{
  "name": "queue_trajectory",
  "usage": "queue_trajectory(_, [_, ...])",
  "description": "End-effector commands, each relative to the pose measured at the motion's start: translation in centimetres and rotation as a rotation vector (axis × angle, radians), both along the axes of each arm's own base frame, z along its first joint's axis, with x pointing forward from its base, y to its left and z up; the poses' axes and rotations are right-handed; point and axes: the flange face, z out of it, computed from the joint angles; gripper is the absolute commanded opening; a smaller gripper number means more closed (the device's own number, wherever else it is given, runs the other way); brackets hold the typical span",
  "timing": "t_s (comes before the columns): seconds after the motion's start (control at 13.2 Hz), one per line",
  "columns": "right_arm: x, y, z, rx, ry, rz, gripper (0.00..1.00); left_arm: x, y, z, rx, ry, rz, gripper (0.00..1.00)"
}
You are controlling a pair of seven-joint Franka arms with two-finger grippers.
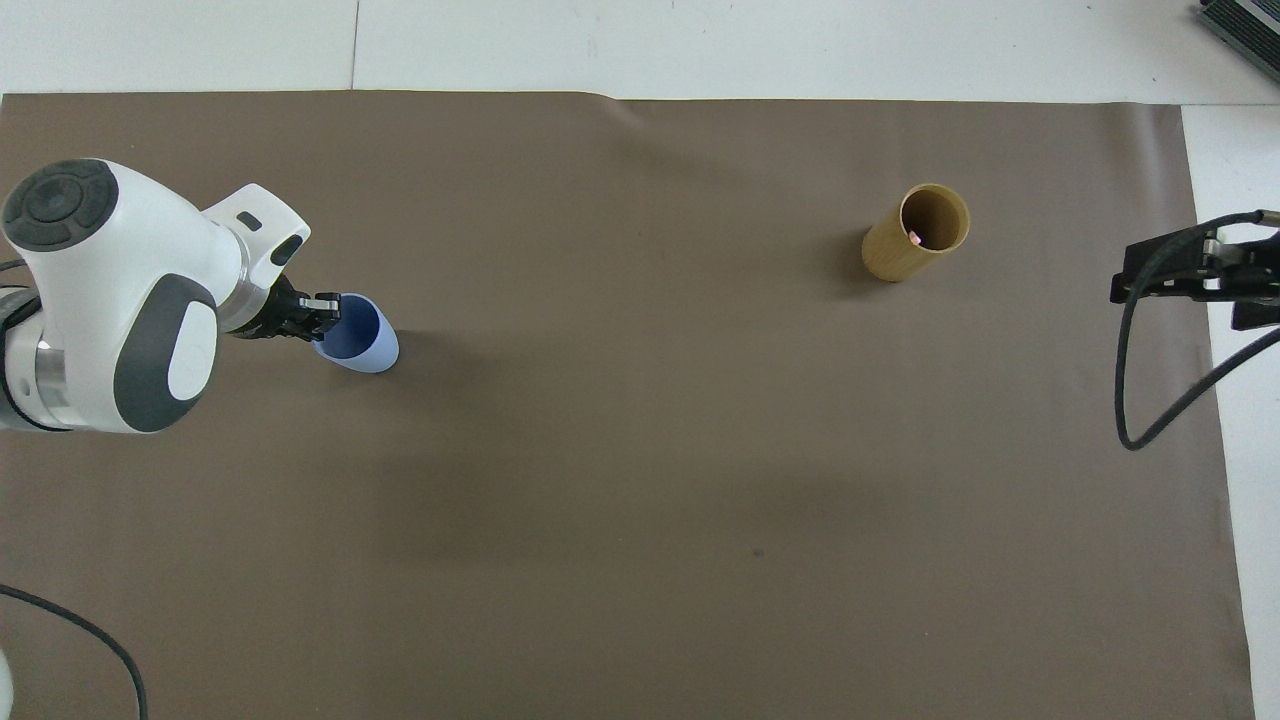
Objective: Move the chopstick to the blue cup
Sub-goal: 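Lift the blue cup with the left gripper and carry it toward the table center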
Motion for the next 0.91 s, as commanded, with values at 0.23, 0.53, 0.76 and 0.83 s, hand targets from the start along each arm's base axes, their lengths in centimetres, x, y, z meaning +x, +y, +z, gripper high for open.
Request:
queue_trajectory(0.23, [-0.5,-0.2,0.1,0.006,0.001,0.016,1.00,1.0,0.1,5.4,0.015,-0.003,-0.002,0.00])
queue_trajectory(0.53, [-0.5,-0.2,0.1,0.006,0.001,0.016,1.00,1.1,-5.7,9.2,-0.001,-0.058,-0.008,0.00])
queue_trajectory(0.76, [-0.5,-0.2,0.1,0.006,0.002,0.014,1.00,-0.7,-13.2,8.9,-0.018,-0.064,0.102,0.00])
queue_trajectory(0.83, [-0.5,-0.2,0.1,0.006,0.002,0.014,1.00,-1.1,-16.4,8.2,-0.028,-0.070,0.091,0.00])
